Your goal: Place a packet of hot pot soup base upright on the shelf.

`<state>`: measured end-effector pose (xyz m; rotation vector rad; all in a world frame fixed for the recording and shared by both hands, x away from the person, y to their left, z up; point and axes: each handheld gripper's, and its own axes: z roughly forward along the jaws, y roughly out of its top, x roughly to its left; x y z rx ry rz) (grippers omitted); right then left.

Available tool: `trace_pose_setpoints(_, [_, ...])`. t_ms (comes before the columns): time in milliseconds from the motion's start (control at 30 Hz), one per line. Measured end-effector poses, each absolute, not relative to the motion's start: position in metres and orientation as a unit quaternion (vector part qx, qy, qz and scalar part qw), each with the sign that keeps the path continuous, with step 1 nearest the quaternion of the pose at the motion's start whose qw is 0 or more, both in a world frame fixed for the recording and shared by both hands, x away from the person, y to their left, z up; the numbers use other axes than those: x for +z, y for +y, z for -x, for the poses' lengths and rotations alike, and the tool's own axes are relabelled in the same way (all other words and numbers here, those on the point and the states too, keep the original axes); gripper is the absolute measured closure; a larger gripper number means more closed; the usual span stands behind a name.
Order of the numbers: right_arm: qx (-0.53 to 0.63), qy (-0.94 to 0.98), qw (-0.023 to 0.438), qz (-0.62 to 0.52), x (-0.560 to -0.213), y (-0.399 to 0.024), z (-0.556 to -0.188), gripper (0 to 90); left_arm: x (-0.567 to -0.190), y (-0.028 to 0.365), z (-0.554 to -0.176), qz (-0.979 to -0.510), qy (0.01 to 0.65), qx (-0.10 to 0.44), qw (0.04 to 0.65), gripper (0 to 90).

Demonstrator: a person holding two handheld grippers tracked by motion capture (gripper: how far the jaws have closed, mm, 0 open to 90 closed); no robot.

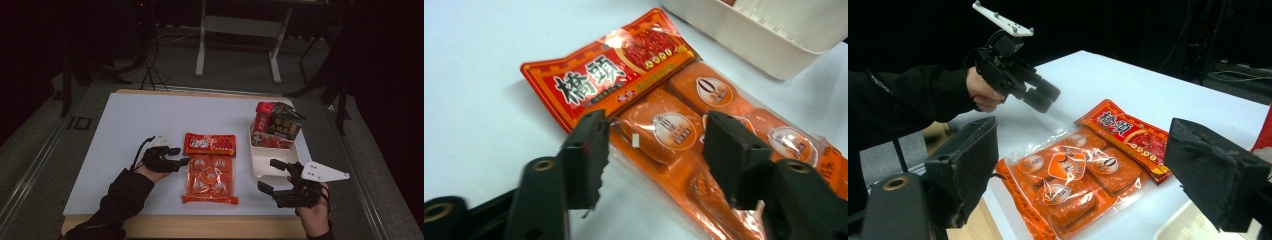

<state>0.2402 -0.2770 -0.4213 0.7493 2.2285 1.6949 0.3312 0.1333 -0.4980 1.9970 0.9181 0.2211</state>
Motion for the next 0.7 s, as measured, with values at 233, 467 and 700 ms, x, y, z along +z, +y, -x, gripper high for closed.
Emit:
trace_pose_setpoints(233, [0.580, 0.764, 0.122, -0.254, -0.421, -0.276, -0.240, 14.1, -0.506, 0.133, -0.350, -0.808, 0.394, 0.096, 0.427, 24.3])
trace_pose_setpoints(467, [0.580, 0.765, 0.127, -0.249, -0.424, -0.278, -0.240, 14.2, -0.511, 0.138, -0.370, -0.798, 0.418, 0.088, 0.425, 21.3])
trace_pose_setpoints(700, [0.574, 0.771, 0.164, -0.220, -0.423, -0.274, -0.235, 13.9, -0.516, 0.136, -0.388, -0.797, 0.430, 0.086, 0.415, 25.7])
